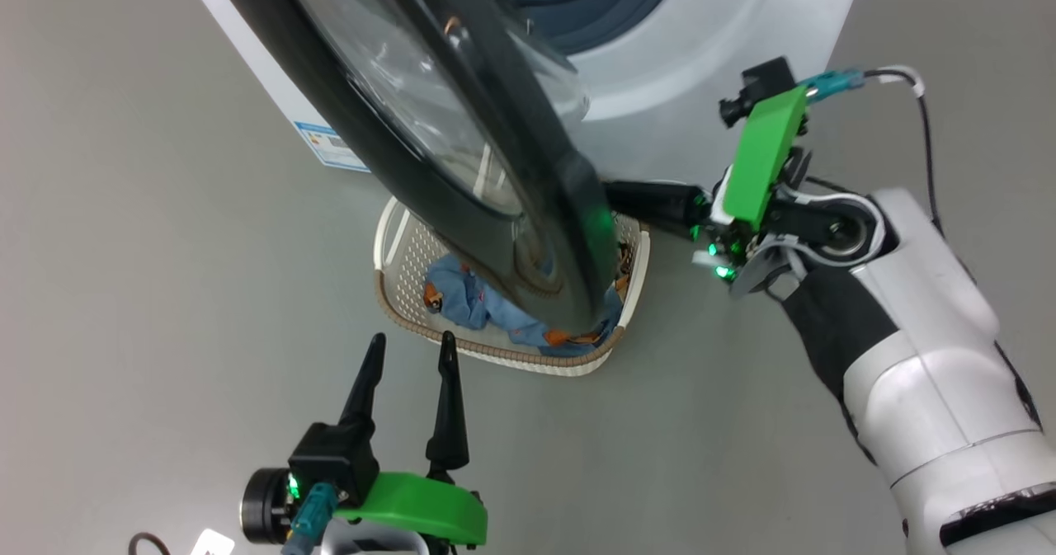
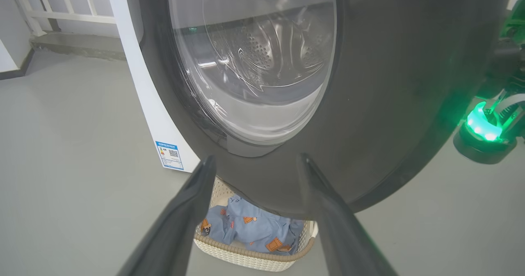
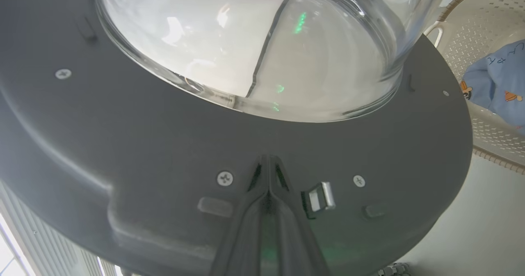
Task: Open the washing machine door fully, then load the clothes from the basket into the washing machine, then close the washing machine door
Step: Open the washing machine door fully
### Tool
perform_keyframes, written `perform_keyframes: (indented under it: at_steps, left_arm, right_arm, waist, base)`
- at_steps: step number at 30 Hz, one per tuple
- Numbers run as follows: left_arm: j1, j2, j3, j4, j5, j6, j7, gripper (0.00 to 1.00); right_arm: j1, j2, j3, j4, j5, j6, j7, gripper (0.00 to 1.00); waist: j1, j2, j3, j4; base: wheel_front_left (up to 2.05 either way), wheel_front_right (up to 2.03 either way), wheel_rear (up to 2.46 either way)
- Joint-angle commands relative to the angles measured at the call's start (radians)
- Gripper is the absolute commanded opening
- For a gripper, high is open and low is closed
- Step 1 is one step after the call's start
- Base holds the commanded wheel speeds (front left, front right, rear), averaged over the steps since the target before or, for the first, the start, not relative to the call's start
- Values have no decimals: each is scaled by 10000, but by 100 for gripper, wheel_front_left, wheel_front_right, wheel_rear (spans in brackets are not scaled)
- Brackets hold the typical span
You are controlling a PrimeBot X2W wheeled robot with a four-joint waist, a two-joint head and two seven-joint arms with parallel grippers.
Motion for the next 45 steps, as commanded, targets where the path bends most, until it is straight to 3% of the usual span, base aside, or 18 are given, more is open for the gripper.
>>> perform_keyframes:
  at_steps: [1,29,38,45]
  left_arm:
    - [90,125,370,-153,119,-57,-65,100]
    - [234,125,592,-106,361,-196,-65,100]
    - [334,125,1142,-38,562,-302,-65,100]
    - [526,125,1722,81,811,-610,-65,100]
  right_arm:
    - [186,367,390,-332,282,17,-73,0]
    - [670,367,3597,-818,2511,17,-1025,0]
    - [756,91,3684,-1100,2247,17,-1768,0]
    - [1491,-734,3652,-2702,1124,17,-3329,0]
  waist:
    - [0,0,-94,46]
    - [0,0,-410,150]
    - [0,0,-796,-245]
    - [0,0,-1344,-756]
  base:
    - [0,0,0]
    - [0,0,0]
    - [0,0,0]
    - [0,0,0]
